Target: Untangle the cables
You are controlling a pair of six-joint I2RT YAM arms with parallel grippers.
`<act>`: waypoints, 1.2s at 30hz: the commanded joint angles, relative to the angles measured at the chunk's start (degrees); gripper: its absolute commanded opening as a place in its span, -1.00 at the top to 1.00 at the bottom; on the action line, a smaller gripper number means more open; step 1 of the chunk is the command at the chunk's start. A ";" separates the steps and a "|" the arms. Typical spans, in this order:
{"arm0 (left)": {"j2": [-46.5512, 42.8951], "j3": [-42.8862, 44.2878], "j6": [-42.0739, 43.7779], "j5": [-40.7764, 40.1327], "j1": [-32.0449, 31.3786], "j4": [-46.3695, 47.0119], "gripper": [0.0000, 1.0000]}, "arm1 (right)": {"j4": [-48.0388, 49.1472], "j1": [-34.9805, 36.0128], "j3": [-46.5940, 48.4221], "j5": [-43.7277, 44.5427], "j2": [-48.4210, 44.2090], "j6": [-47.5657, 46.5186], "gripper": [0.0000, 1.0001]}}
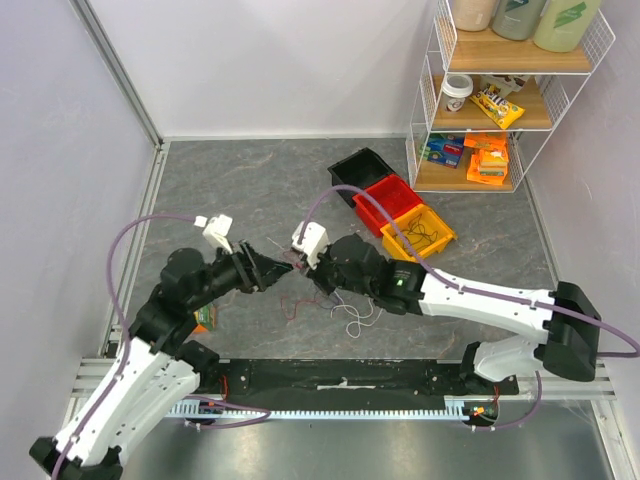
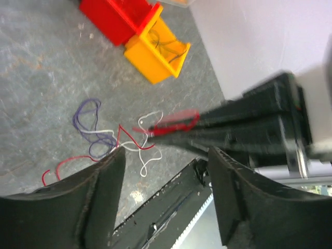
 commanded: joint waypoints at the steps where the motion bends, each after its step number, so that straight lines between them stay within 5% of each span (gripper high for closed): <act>1: -12.05 0.55 2.79 -9.15 0.10 -0.32 -0.57 | 4.07 -3.35 2.00 1.76 -5.37 7.29 1.00; 9: -21.22 -6.46 -0.80 -15.42 0.10 -0.69 -0.64 | 1.79 -16.87 14.03 0.52 -5.73 18.37 1.00; 15: -14.90 -18.68 -3.80 -6.99 0.01 10.64 -0.86 | -10.68 -19.79 27.66 24.13 1.56 7.67 1.00; 20: -9.80 -25.89 -4.76 -4.96 0.01 18.39 -0.86 | -9.12 -22.68 30.05 37.25 6.92 0.28 1.00; 27: -6.27 -33.29 -5.29 -2.59 0.01 26.91 -0.80 | -3.40 -33.31 25.13 28.40 14.92 2.10 1.00; 36: -4.79 -34.61 -4.85 -3.90 -0.07 31.39 -0.75 | -0.50 -38.68 21.16 14.54 23.44 9.66 1.00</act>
